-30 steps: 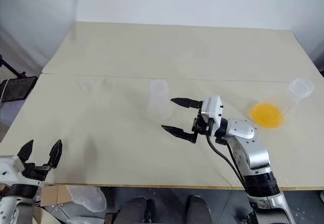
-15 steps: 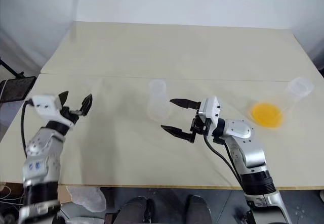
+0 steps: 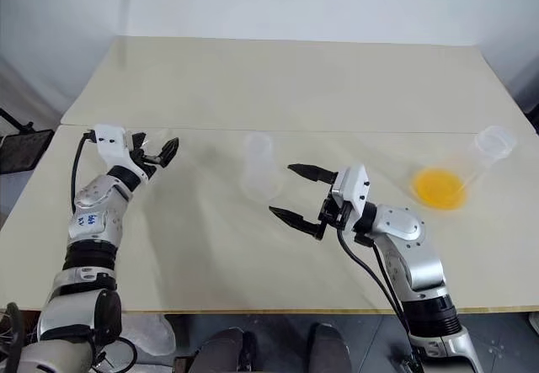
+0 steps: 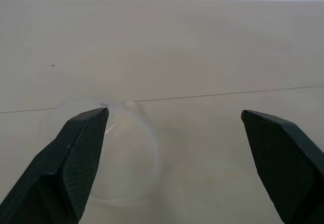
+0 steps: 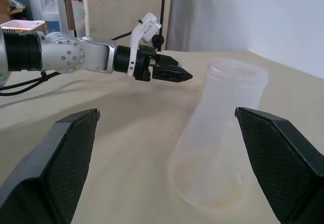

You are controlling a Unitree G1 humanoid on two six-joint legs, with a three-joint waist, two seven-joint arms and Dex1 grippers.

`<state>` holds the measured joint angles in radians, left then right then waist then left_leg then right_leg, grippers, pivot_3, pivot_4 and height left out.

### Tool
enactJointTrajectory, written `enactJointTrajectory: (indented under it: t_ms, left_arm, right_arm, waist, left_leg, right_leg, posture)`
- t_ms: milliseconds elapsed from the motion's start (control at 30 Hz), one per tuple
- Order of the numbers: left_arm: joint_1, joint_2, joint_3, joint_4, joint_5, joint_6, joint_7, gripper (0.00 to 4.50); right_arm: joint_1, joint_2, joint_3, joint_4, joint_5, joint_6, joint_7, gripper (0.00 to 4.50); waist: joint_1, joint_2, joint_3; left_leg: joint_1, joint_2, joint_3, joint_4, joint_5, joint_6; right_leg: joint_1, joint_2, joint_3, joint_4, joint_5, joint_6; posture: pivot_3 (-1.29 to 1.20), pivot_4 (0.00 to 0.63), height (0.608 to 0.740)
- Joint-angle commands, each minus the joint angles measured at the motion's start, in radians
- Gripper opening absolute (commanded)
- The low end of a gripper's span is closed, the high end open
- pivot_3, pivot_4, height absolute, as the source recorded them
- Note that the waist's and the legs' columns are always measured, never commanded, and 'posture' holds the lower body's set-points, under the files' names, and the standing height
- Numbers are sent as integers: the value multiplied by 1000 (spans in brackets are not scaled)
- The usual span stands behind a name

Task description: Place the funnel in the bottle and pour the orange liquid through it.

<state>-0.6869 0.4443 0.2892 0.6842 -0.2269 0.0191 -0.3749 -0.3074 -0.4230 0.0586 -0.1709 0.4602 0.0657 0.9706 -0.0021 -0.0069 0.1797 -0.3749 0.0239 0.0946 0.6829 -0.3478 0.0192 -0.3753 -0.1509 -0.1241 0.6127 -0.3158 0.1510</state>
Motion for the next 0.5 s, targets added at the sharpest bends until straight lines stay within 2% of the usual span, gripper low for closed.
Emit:
enactJointTrajectory:
  t_ms: [33, 167, 400, 500]
  left_arm:
    - [-24, 17, -4, 39, 15, -33, 1, 3541]
    - [-28, 21, -8, 62, 21, -44, 4, 2313]
    - [15, 28, 18, -20, -27, -106, -60, 12]
    - [38, 34, 30, -84, -55, -118, -104, 12]
  right_arm:
    - [11, 2, -21, -49, 8, -23, -11, 4500]
    - [9, 3, -22, -45, 7, -27, -16, 4500]
    - [16, 4, -23, -40, -1, -49, -29, 4500]
    - [26, 2, -27, -47, -3, -55, -36, 4500]
  waist:
    - [0, 0, 0]
    - [0, 0, 0]
    - [0, 0, 0]
    - [-1, 0, 0]
  left_leg:
    - [0, 0, 0, 0, 0, 0]
    - [0, 0, 0, 0, 0, 0]
    - [0, 0, 0, 0, 0, 0]
    - [0, 0, 0, 0, 0, 0]
  right_leg:
    - [0, 0, 0, 0, 0, 0]
    - [0, 0, 0, 0, 0, 0]
    - [0, 0, 0, 0, 0, 0]
    - [0, 0, 0, 0, 0, 0]
  posture:
    - [0, 150, 740]
    - [0, 150, 740]
    - [0, 150, 740]
    - [0, 150, 740]
